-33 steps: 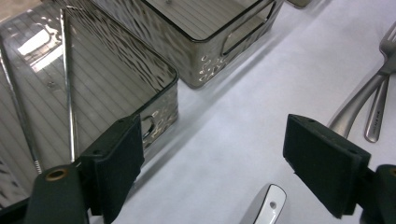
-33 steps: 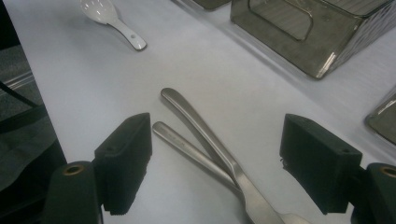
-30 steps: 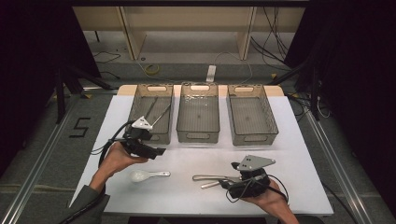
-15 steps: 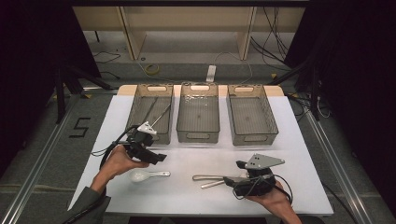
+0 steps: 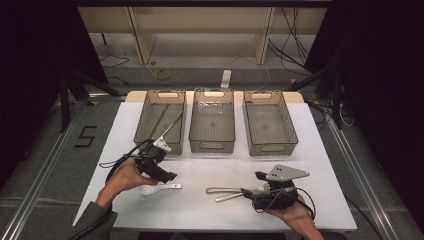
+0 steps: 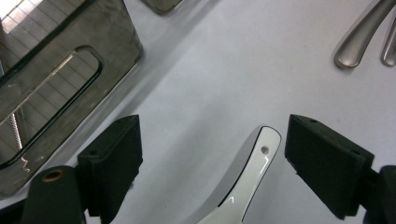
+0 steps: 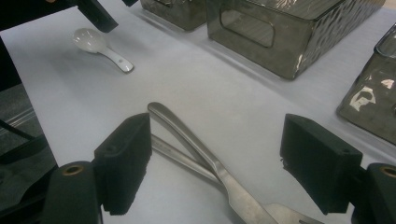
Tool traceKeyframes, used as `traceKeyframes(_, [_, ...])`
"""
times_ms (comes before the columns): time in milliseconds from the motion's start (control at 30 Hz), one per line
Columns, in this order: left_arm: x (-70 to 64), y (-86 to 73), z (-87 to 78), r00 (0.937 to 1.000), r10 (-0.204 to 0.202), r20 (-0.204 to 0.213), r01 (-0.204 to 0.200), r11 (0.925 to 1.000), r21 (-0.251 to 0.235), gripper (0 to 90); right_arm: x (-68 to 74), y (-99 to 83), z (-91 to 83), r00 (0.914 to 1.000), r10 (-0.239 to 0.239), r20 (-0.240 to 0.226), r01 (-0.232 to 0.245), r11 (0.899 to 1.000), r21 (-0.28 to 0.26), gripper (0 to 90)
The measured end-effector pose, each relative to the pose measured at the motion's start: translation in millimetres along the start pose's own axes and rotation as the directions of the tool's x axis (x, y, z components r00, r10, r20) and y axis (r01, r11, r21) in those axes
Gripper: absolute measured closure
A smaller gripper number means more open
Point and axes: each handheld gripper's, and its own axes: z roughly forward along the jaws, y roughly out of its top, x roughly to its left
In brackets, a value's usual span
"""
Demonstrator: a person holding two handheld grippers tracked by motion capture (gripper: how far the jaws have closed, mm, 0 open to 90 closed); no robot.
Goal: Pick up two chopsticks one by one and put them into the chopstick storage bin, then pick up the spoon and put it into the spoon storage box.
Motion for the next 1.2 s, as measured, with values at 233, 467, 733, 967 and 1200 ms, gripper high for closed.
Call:
traceKeyframes(233, [-3.1, -2.6, 7.8, 0.9996, 0.022, -0.02, -0.021, 0.9973, 0.071, 18.6, -0.9, -0.8, -2.9, 0.9999, 0.004, 0.01, -0.004, 1.0, -0.009, 26.0])
traceKeyframes(467, [-5.3, -2.9, 12.6, 0.9983, 0.055, -0.022, -0.052, 0.9908, 0.126, 20.0, 0.2, -1.2, -2.4, 0.9998, -0.013, 0.016, 0.013, 1.0, 0.005, 26.0])
traceKeyframes(733, [-9.5, -2.5, 17.4, 0.9941, 0.107, -0.021, -0.102, 0.9799, 0.172, 26.6, 0.9, -2.2, -1.3, 0.9997, -0.021, 0.011, 0.02, 1.0, 0.013, 26.1])
traceKeyframes(967, [-9.9, -3.2, 18.6, 0.9932, 0.117, -0.002, -0.114, 0.9755, 0.188, 33.9, -0.7, -2.7, 0.1, 0.9997, -0.015, 0.018, 0.015, 1.0, 0.019, 26.1])
traceKeyframes(1200, [-15.7, -4.1, 22.1, 0.9895, 0.143, 0.021, -0.144, 0.9665, 0.213, 41.2, -0.5, -3.2, -0.5, 0.9996, -0.017, 0.023, 0.017, 1.0, 0.024, 26.4])
